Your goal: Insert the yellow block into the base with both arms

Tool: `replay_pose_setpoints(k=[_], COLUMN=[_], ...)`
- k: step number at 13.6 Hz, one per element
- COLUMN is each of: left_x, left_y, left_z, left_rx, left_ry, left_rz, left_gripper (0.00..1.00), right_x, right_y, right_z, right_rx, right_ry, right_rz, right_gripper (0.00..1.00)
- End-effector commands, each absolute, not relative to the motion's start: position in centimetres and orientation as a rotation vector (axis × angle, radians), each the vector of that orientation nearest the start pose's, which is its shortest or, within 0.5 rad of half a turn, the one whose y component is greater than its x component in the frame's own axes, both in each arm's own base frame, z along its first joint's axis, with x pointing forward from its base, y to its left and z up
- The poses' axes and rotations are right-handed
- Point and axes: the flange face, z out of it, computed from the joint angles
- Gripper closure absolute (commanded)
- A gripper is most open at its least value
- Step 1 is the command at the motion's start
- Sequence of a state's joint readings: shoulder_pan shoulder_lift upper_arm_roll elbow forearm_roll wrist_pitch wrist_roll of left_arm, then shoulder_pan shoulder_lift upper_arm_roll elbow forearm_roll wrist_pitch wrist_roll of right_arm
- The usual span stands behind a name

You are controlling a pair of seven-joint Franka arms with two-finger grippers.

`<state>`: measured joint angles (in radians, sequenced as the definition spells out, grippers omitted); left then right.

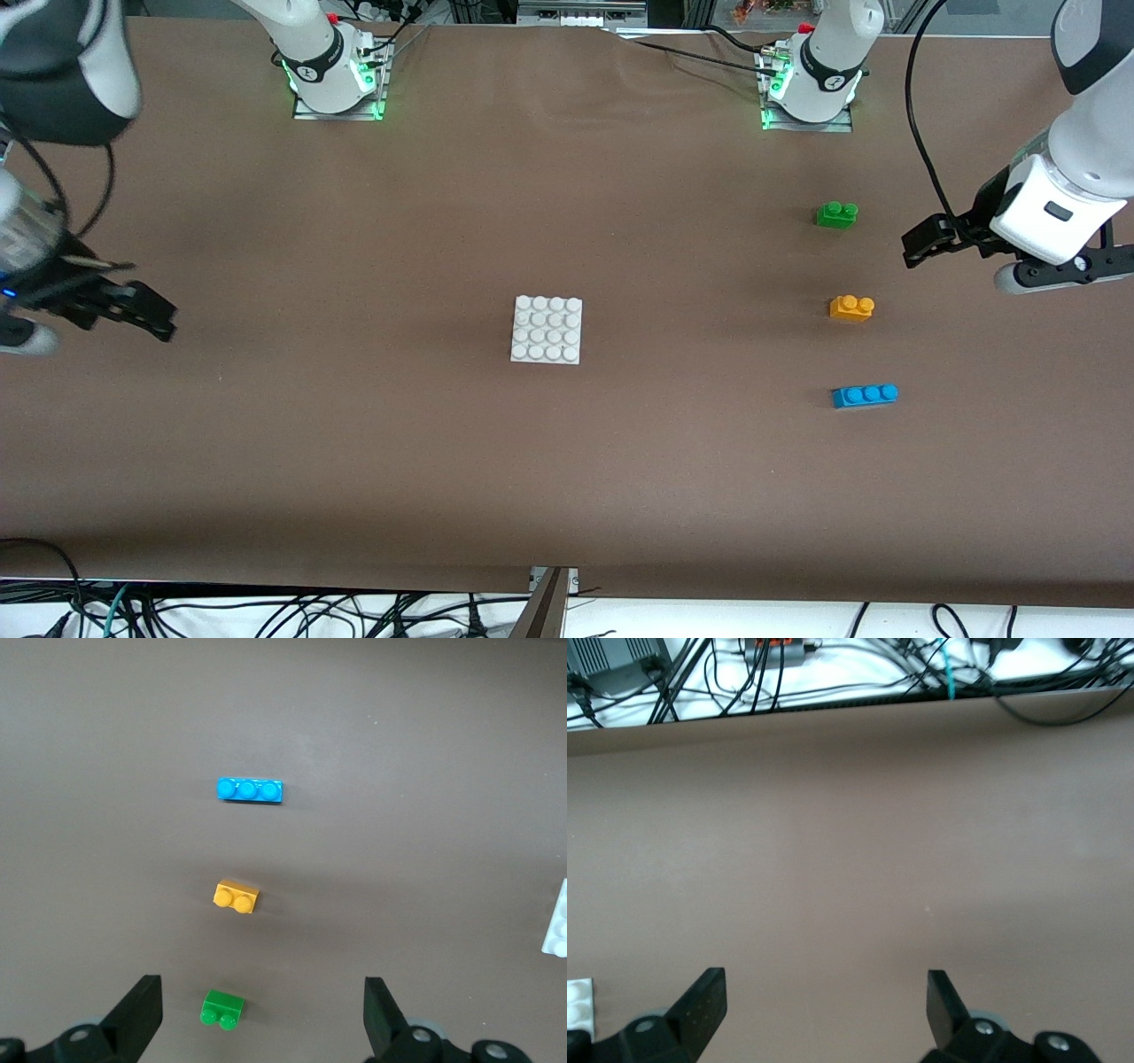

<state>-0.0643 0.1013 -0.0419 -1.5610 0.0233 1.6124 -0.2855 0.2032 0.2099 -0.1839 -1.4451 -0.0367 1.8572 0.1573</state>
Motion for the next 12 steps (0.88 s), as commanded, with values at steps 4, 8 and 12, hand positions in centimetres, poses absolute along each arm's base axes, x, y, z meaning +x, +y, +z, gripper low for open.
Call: replay_pose_setpoints(k=[4,8,12], left_x=[59.1,57.9,58.4], left_y=[-7.3,-11.4,-13.0], left_z=[56.3,55.8,54.0], left_rx=[-3.058,-2.992,-2.87], left_ry=[-0.213,-0.208,-0.055], left_rz=[0.085,0.132,0.116], left_gripper=[0.0,0.0,0.0], right_x=[60.3,59.7,59.7], right_y=[-1.0,-1.5,-1.1], right_z=[61.7,61.4,61.2], right_rx=[-3.187,-3.195,-3.197], right_ry=[0.088,0.065,0.087], right_rz=[-0.25,-0.173,-0.127], right_gripper=[0.0,0.0,0.0])
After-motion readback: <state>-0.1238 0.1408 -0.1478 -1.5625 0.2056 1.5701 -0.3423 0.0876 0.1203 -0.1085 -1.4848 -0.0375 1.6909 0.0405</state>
